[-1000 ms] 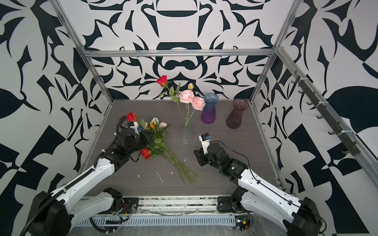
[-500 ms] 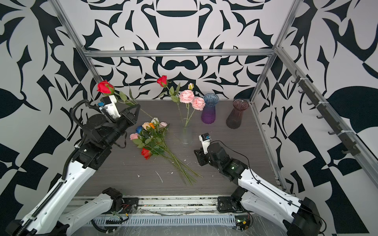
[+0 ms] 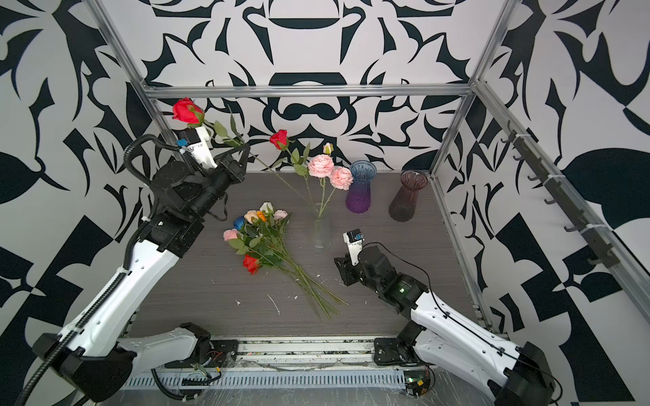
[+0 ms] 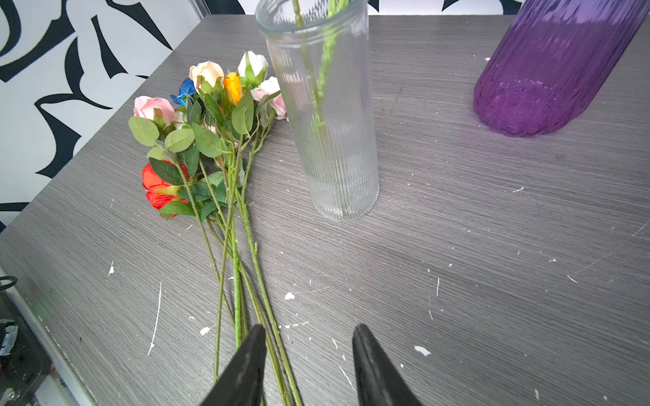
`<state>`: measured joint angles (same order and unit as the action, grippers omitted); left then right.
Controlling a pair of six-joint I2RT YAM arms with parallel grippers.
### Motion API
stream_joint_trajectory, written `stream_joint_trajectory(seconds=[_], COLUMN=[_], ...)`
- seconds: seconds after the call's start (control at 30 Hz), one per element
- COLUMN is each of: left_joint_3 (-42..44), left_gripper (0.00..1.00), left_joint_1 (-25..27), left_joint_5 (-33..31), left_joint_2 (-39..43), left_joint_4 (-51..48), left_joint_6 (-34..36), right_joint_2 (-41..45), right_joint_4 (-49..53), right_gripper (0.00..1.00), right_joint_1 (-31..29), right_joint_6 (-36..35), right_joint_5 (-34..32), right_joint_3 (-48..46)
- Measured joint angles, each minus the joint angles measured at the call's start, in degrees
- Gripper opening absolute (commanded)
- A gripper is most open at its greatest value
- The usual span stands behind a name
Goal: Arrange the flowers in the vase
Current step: 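Carry the second red rose over the clear vase and lower it in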
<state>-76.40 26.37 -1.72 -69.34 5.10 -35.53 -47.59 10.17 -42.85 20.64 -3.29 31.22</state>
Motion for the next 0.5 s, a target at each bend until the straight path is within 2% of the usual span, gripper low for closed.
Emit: stream_joint_trajectory(seconds=[0.17, 0.5], left_joint_3=[0.02, 0.90], left_gripper=[0.00, 0.00], left_joint_1=[0.00, 1.20], left_joint_5=[1.51, 2.89], left_joint_2=[-3.98, -5.73], left_joint_4=[0.15, 1.77], left_joint_6=[0.26, -1.27], right_joint_2=[0.35, 0.63], right_joint_4=[-0.04, -0.07], right_gripper=[0.44, 0.44], right_joint_1=[0.00, 0.00], right_joint_6=[0.00, -0.02], right_joint_5=[0.00, -0.02], right_joint_3=[-0.13, -0.66])
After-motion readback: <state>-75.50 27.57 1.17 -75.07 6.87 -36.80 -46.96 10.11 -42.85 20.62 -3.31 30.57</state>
